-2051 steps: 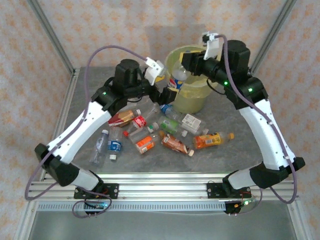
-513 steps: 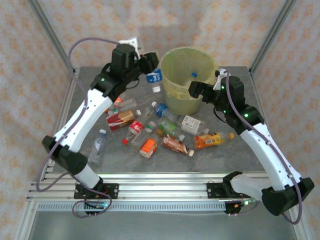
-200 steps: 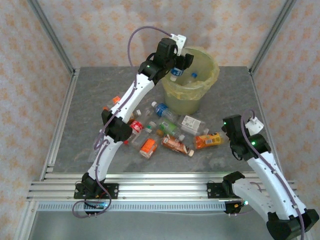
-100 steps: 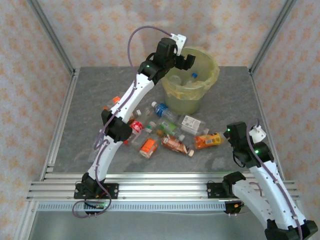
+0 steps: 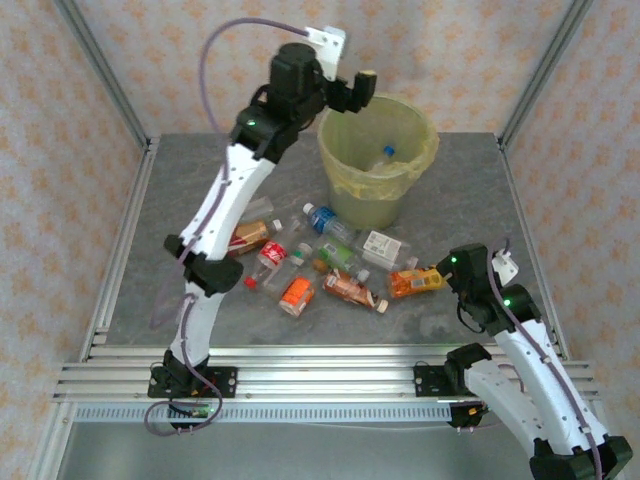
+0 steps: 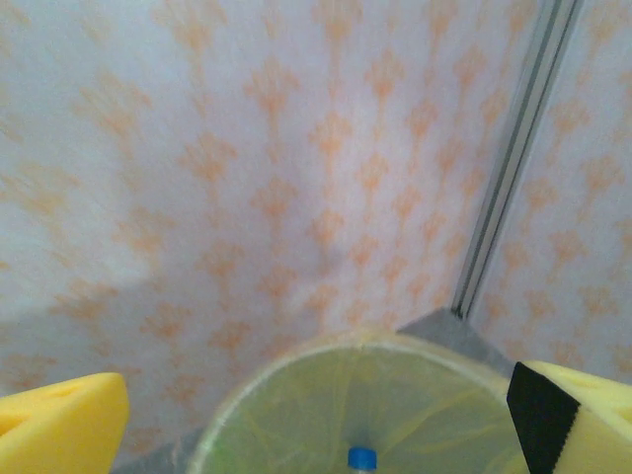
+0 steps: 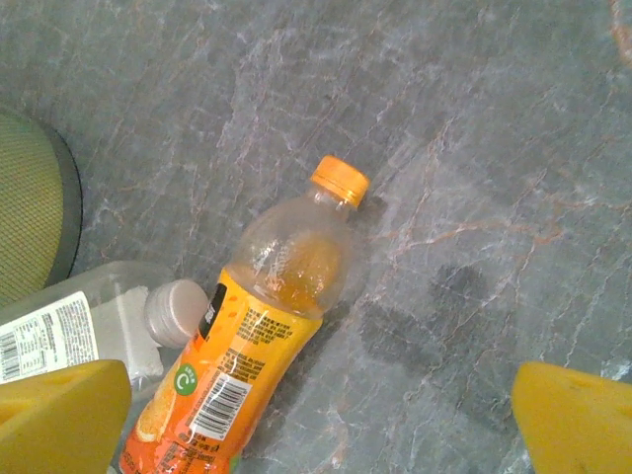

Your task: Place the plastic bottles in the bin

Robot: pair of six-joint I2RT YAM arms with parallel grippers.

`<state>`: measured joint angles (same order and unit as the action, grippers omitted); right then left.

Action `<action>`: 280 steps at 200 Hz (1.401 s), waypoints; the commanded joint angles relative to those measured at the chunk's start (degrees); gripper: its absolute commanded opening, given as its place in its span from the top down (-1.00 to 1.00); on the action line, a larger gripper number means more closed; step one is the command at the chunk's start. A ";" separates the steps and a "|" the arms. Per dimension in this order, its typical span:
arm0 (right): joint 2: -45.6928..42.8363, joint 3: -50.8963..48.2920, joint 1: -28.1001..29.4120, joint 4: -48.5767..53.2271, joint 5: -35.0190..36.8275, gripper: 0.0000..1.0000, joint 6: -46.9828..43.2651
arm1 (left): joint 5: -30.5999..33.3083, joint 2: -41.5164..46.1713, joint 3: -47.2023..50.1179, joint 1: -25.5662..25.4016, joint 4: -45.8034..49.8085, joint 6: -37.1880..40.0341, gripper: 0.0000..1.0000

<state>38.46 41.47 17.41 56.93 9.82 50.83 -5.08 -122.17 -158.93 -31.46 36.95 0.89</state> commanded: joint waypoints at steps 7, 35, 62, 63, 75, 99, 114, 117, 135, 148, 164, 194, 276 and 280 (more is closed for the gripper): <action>-0.05 -2.13 -0.13 -3.40 -2.46 -0.98 0.65 | 5.52 9.05 4.14 0.09 6.46 -1.16 -1.00; 0.13 -2.62 -0.06 -4.69 -2.94 -0.98 0.70 | 11.36 20.82 19.87 0.20 6.03 -2.60 -1.00; 0.88 -3.05 -0.01 -5.46 -3.18 -0.98 0.85 | 19.16 33.69 39.40 0.21 1.13 -4.09 -1.00; 0.94 -3.06 -0.05 -5.49 -3.21 -0.98 0.81 | 19.46 34.34 40.33 0.19 0.94 -4.16 -1.00; 1.71 -3.07 -0.08 -5.77 -3.54 -0.98 0.69 | 23.58 40.36 48.90 0.36 -1.10 -5.26 -1.00; 3.23 -2.81 -0.06 -5.86 -3.37 -0.98 -0.06 | 28.47 51.56 63.86 1.36 -1.96 -7.65 -1.00; 3.55 -2.71 -0.08 -5.94 -2.90 -0.98 -0.67 | 30.99 56.69 70.64 2.78 1.18 -9.47 -1.00; 3.51 -2.71 -0.06 -5.93 -2.78 -0.98 -0.77 | 31.51 57.54 71.78 3.19 2.25 -9.88 -1.00; 3.38 -2.64 -0.08 -5.86 -1.72 -0.98 -1.41 | 33.58 60.39 76.61 6.74 9.96 -12.06 -1.00; 3.51 -2.58 -0.02 -5.85 -1.06 -0.98 -1.85 | 33.15 60.63 78.67 10.55 16.38 -13.67 -1.00; 3.77 -2.29 -0.07 -6.12 -0.77 -0.98 -2.56 | 31.76 59.88 81.03 13.87 21.56 -13.74 -1.00; 4.93 -1.20 -0.04 -5.99 0.05 -0.98 -4.12 | 28.89 55.55 83.48 17.16 26.35 -11.96 -1.00; 4.61 0.38 -0.01 -3.20 4.05 -0.98 -6.30 | 24.22 40.99 89.40 19.34 23.37 -5.49 -1.00; 4.54 0.43 -0.07 -3.05 4.31 -0.98 -6.35 | 24.04 40.77 89.75 19.49 23.22 -5.28 -1.00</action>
<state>43.72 39.51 17.41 51.40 10.31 45.93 19.64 -80.20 -70.41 -13.32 59.57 -7.16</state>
